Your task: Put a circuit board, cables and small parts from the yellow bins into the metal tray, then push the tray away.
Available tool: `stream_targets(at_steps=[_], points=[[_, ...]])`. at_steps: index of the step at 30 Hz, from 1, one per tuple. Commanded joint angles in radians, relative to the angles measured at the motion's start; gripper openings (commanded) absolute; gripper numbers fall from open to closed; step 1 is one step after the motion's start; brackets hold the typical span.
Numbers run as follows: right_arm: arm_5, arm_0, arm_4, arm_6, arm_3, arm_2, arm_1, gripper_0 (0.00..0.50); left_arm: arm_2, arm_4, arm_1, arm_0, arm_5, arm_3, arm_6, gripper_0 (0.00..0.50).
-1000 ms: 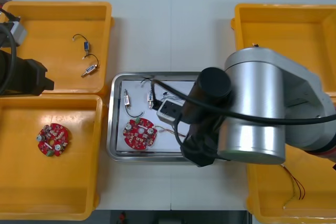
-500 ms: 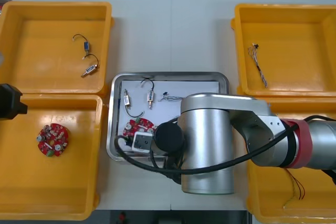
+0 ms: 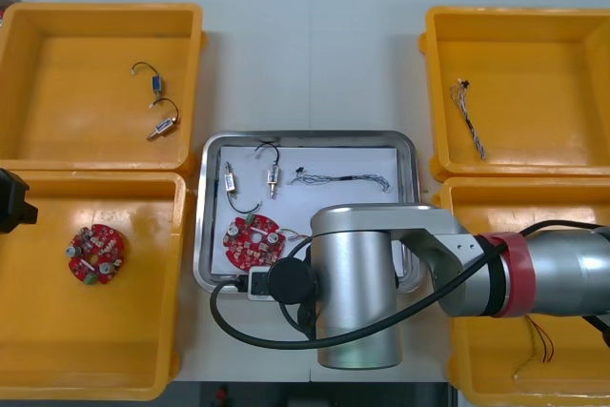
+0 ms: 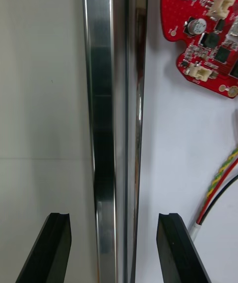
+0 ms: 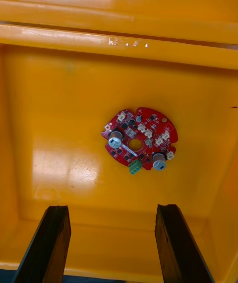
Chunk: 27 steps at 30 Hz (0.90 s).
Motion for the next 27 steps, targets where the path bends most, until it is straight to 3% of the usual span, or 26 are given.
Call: stream_targets(at_steps=[1, 6, 20, 21, 22, 24, 25, 27], points=[[-0.009, -0.029, 0.012, -0.007, 0.028, 0.027, 0.061, 0.500, 0.032, 0.016, 0.041, 0.024, 0.006, -0.027, -0.082, 0.500], [-0.015, -0.019, 0.023, -0.009, 0.053, 0.030, 0.088, 0.500, 0.032, 0.025, 0.041, 0.024, 0.006, -0.027, -0.083, 0.500], [-0.034, -0.019, 0.058, -0.007, 0.080, 0.047, 0.094, 0.500, 0.032, 0.050, 0.040, 0.026, 0.006, -0.028, -0.087, 0.500], [-0.034, -0.019, 0.058, -0.007, 0.080, 0.047, 0.094, 0.472, 0.032, 0.050, 0.040, 0.026, 0.006, -0.028, -0.087, 0.500], [-0.032, -0.019, 0.058, -0.010, 0.080, 0.047, 0.094, 0.228, 0.032, 0.050, 0.040, 0.026, 0.006, -0.028, -0.087, 0.500], [-0.034, -0.019, 0.060, -0.013, 0.080, 0.047, 0.094, 0.043, 0.032, 0.050, 0.040, 0.026, 0.006, -0.028, -0.087, 0.500], [-0.032, -0.019, 0.063, -0.015, 0.080, 0.047, 0.094, 0.007, 0.032, 0.050, 0.040, 0.026, 0.006, -0.028, -0.087, 0.500], [-0.032, -0.019, 0.073, -0.015, 0.077, 0.047, 0.094, 0.000, 0.032, 0.050, 0.040, 0.026, 0.006, -0.028, -0.087, 0.500]])
